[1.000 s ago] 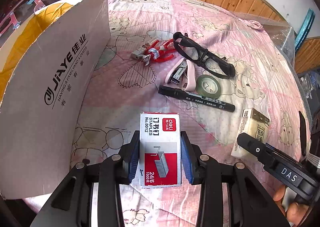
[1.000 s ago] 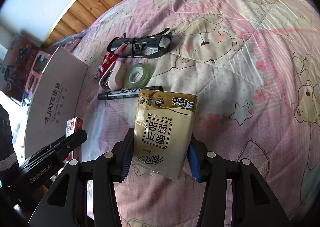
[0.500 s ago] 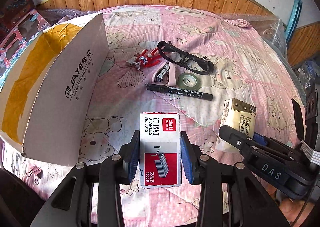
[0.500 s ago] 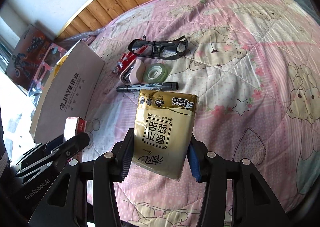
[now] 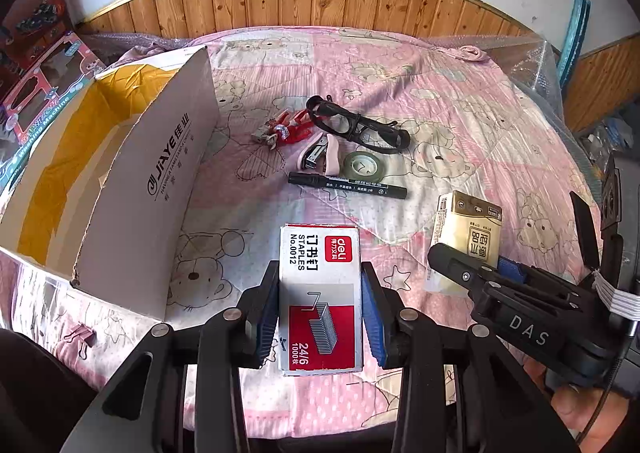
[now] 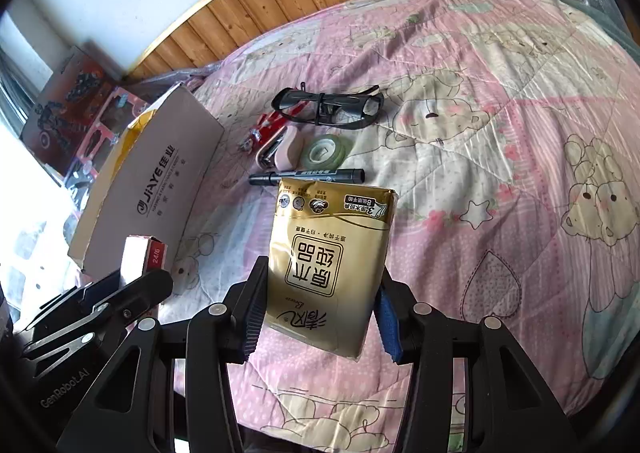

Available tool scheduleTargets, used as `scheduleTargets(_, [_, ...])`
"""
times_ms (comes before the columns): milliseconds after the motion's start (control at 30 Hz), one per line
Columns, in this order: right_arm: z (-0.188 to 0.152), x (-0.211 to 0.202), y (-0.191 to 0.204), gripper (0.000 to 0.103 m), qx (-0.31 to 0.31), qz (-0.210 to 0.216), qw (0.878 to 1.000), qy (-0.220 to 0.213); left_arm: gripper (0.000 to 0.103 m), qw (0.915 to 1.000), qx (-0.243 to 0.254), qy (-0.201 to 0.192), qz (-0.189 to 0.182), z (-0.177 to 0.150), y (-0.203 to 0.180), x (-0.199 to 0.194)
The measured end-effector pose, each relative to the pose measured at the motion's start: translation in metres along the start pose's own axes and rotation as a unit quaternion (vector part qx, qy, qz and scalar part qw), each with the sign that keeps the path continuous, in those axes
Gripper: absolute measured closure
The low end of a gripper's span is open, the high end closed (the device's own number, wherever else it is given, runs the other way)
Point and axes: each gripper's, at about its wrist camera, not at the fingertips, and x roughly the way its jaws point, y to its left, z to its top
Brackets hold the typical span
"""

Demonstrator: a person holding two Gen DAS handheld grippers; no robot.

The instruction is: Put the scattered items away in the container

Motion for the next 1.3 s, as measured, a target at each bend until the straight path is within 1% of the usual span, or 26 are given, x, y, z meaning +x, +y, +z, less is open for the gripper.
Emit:
scheduleTargets(467, [-0.013,-0.013,0.013,0.053,-0.024,0.009,1.0,-0.007,0.064,0.9997,-0.005,-0.022,-0.007,-0.01,0.001,-0.025])
scheduleTargets(900, [-0.022,-0.02,0.026,0.053,-0.046,0.018,0.999,-0.005,0.064,0.9991,-0.024,-0.033,-0.009,-0.017,0.015,-0.042])
scheduleTargets(1300, [-0.028,-0.032,0.055,0.053,-0.072,0.037,0.997,-0.009,0.064,0.9981,-0.033,-0.048,-0.017,-0.014,0.028,-0.057])
